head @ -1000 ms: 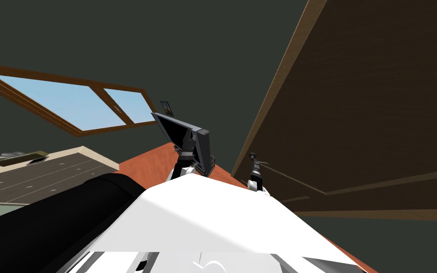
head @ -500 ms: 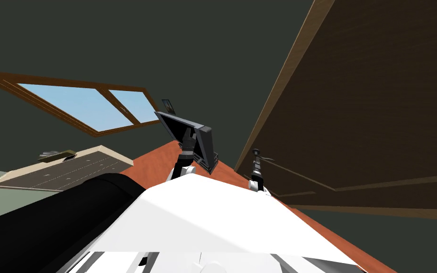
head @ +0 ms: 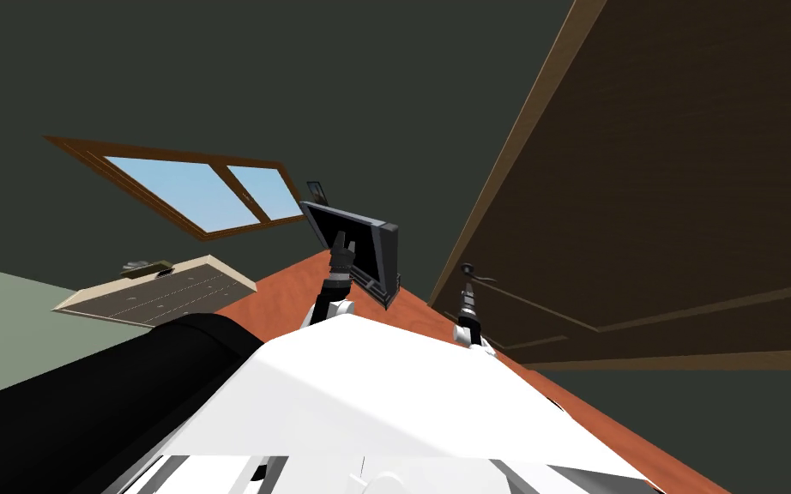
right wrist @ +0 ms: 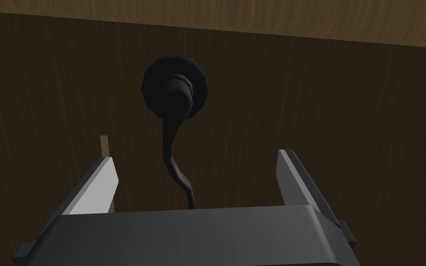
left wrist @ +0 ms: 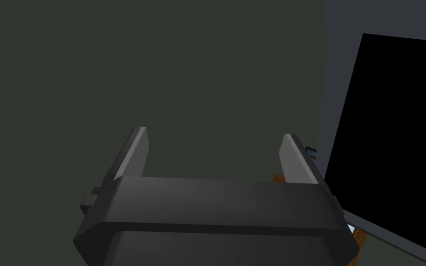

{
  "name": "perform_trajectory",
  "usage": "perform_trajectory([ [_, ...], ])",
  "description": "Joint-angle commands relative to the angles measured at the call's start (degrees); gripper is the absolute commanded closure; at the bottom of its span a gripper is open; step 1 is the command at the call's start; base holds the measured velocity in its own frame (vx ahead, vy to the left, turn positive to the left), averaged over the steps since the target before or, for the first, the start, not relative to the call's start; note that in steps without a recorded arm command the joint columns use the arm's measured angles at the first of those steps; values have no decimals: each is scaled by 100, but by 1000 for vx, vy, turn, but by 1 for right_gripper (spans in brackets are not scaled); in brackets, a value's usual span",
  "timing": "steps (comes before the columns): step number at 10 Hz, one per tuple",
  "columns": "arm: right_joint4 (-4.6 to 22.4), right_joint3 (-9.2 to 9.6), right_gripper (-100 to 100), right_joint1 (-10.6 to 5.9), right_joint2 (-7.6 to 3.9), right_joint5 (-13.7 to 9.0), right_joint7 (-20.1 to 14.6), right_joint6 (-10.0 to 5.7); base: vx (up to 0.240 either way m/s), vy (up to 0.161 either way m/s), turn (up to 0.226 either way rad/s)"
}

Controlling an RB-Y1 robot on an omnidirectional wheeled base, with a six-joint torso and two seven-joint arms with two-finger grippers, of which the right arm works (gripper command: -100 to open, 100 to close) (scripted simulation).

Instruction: Pull the door open

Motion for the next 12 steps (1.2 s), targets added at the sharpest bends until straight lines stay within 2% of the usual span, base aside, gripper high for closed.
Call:
perform_trajectory([
  [1,110,-1,-100,-97,-129,-25,-14,121,-160,101,-16],
  [4,121,0,-100,-204,-273,-62,-27,420,-104,47,-59],
  [6,120,-3,-100,-291,-323,-85,-36,627,-19,28,-106],
  [7,120,-3,-100,-291,-323,-85,-36,627,16,25,-26],
  [9,110,-8,-100,-384,-328,-104,-43,818,34,22,-94],
  [11,89,-17,-100,-502,-277,-120,-49,1025,60,27,-145],
  [12,89,-17,-100,-502,-277,-120,-49,1025,55,16,-52],
])
